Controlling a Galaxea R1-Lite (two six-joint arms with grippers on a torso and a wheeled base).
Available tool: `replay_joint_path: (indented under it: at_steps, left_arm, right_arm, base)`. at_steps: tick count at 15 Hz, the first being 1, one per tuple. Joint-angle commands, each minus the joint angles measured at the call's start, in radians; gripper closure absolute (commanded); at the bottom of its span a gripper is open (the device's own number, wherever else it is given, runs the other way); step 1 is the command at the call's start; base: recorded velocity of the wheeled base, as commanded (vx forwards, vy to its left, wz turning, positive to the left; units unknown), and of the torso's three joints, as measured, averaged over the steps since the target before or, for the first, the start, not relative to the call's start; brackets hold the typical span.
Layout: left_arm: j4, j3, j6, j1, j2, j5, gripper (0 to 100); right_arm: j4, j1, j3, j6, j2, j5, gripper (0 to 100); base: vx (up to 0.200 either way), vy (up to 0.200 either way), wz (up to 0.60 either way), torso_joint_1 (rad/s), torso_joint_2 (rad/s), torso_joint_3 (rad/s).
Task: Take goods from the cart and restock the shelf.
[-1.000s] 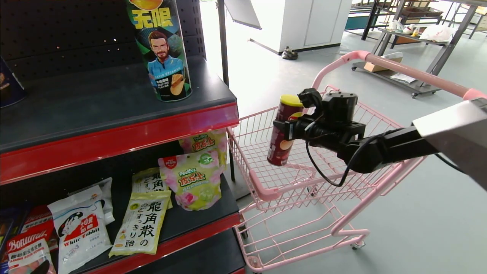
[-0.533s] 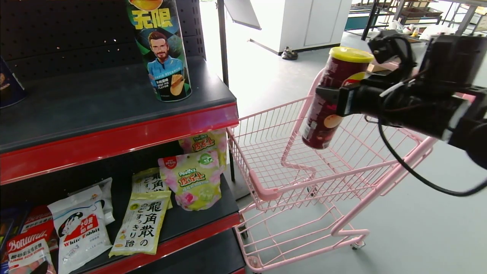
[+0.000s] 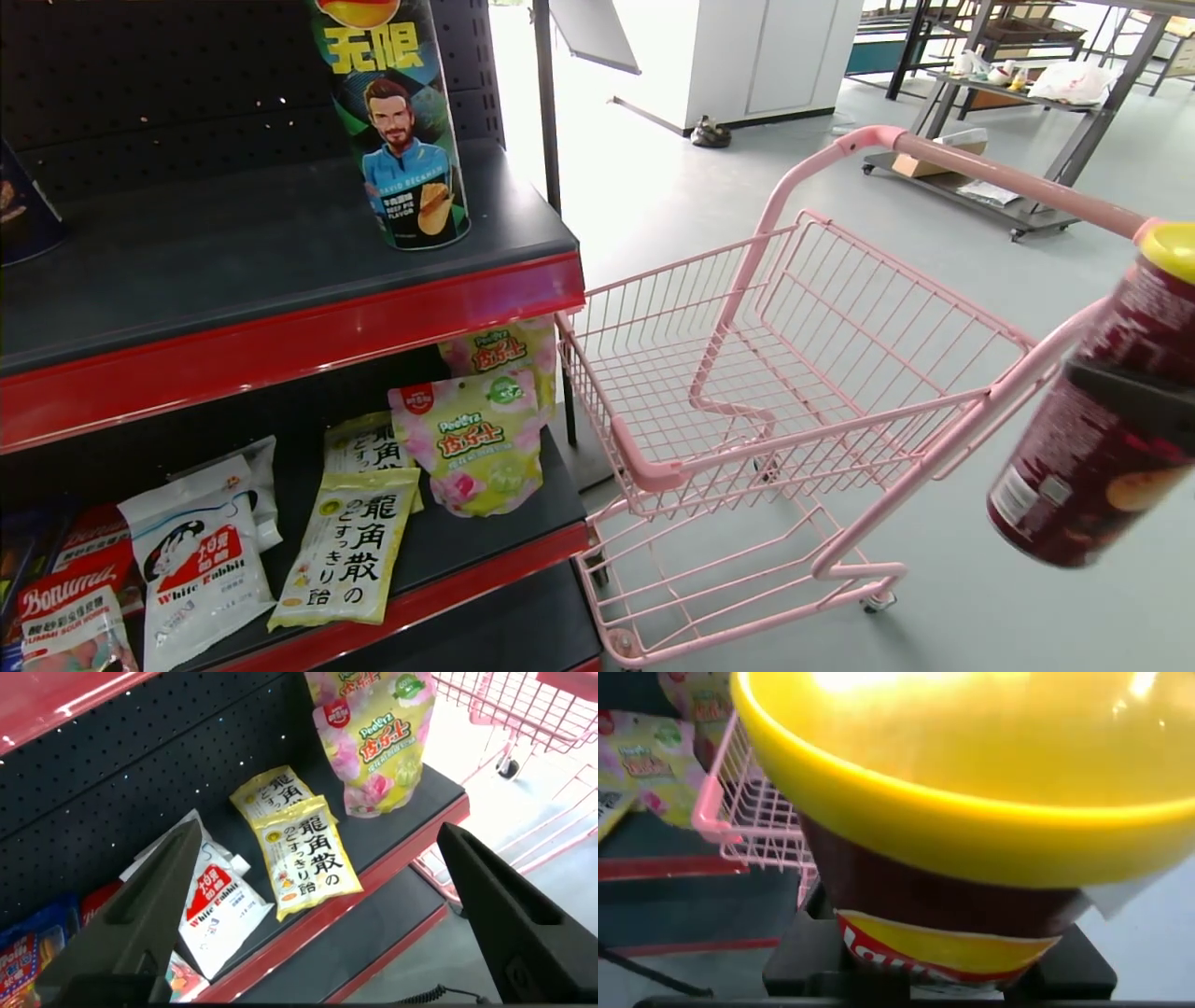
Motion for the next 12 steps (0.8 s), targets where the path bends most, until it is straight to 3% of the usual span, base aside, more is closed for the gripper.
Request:
replay_joint_path:
  at_steps: [1,6,12]
  left_arm:
    - [0.0,0.008,0.0,-0.001,-0.022,0.001,0]
    - [0.0,0.006,0.001,-0.004,-0.018,-0.005,0]
    - [0.0,-0.009,0.011,-0.004,-0.009,-0.005,0]
  right_arm:
    - [0.112,-0.081,0.122,-0.017,-0.268,-0.013,100]
    - [0.148,-0.099,0.16,-0.046,-0.335,-0.015,100]
    - [0.148,-0.101,0.157,-0.046,-0.323,-0.015,100]
  base:
    - [0.0,0.0,0.0,0.0,0.0,0.0]
    - [0.0,0.0,0.0,0.002,-0.02,-0.018]
    - [0.0,0.0,0.0,0.096,-0.42,-0.317]
